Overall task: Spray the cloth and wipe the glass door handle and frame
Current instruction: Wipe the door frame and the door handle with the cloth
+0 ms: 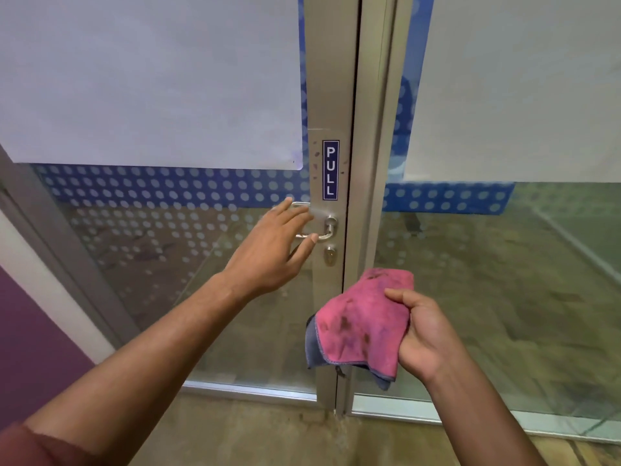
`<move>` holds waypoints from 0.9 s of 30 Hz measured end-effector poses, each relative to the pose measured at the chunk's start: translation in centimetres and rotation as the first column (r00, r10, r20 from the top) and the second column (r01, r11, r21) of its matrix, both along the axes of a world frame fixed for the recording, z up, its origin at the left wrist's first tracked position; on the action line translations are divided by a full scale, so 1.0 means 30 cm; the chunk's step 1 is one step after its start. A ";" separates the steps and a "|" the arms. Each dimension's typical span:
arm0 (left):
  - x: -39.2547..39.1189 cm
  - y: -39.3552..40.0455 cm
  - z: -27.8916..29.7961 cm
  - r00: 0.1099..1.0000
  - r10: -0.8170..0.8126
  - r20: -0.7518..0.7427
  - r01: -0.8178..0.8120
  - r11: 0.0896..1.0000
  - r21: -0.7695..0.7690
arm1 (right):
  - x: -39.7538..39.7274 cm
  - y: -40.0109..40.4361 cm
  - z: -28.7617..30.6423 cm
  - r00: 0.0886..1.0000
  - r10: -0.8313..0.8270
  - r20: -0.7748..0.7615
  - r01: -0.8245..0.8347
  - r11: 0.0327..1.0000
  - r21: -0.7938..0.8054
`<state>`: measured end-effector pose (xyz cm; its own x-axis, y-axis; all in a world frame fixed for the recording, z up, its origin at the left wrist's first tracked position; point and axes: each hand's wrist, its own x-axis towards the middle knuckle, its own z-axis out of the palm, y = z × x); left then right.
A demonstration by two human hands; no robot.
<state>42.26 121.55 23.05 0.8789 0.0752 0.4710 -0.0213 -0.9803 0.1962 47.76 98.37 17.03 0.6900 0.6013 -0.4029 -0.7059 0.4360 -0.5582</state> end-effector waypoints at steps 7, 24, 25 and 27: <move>0.188 0.146 0.042 1.000 0.022 -0.015 -0.021 0.998 0.056 | 0.161 0.074 0.019 0.996 -0.053 0.068 0.043 0.989 0.139; 0.463 0.383 0.133 0.969 -0.195 0.152 0.057 0.773 0.632 | 0.384 0.123 0.030 0.632 -0.564 0.532 0.485 0.823 0.295; 0.473 0.406 0.140 0.960 -0.233 0.154 0.074 0.745 0.663 | 0.385 0.136 0.034 0.646 -0.573 0.504 0.491 0.818 0.300; 0.495 0.451 0.164 0.942 -0.300 0.148 0.104 0.685 0.721 | 0.382 0.170 0.042 0.673 -0.599 0.433 0.520 0.800 0.299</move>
